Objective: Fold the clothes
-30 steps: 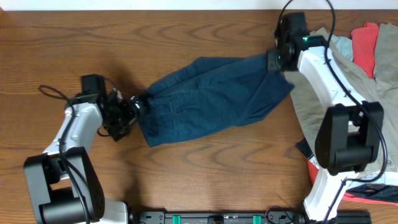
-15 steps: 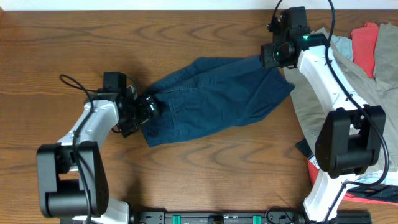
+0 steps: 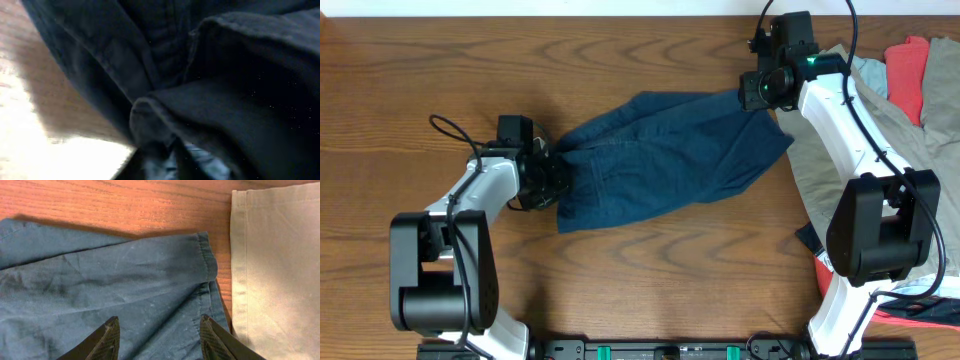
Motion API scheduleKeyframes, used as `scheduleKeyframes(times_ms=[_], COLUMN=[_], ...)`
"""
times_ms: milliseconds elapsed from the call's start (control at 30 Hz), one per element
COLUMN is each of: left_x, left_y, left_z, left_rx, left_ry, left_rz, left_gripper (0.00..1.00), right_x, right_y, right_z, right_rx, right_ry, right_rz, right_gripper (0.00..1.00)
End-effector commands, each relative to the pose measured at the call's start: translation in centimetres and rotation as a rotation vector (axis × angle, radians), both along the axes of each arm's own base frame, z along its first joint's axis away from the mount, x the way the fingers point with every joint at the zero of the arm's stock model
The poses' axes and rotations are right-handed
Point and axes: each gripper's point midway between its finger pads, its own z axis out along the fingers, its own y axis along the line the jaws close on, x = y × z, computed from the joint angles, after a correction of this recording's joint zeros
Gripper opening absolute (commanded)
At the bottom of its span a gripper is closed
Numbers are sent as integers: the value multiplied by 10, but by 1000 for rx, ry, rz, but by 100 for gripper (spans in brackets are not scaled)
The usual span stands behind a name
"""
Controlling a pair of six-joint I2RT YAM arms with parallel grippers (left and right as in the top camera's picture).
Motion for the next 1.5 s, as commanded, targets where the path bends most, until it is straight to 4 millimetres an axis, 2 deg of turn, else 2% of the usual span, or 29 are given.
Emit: scheduleKeyframes(times_ms=[0, 100, 167, 233, 400, 533, 733, 1000, 1167, 1300, 1467], left_x=[-1, -1, -3, -8, -34, -55, -65, -79, -85, -86, -84], left_y=[0, 2, 7, 11, 10, 10, 10, -18, -31, -31, -31], left_z=[-1, 18, 38, 58, 110, 138, 168, 198, 227, 243, 245], left_rx=[14, 27, 58, 88, 84, 87, 90, -71, -147, -144, -149], left_ry=[-8, -29, -43, -52, -77, -120, -228, -315, -380, -419, -421], left_rz=[-41, -72, -95, -96, -95, -94, -93, -141, -171, -174, -160], left_gripper=[6, 6, 6, 6, 6, 6, 6, 6, 6, 6, 6], right_x=[-3, -14, -23, -34, -68, -98, -152, -216, -236, -239, -235], right_y=[8, 22, 35, 52, 90, 127, 187, 259, 291, 309, 325], right_z=[6, 5, 5, 8, 5, -1, -24, -63, -89, -109, -104], right_rx=[13, 88, 157, 230, 292, 283, 251, 245, 223, 181, 211], right_ry=[0, 44, 77, 106, 204, 265, 343, 354, 320, 271, 214], right_rz=[30, 69, 119, 193, 319, 414, 577, 729, 768, 784, 810], right_gripper=[46, 28, 11, 4, 2, 1, 1, 1, 1, 1, 1])
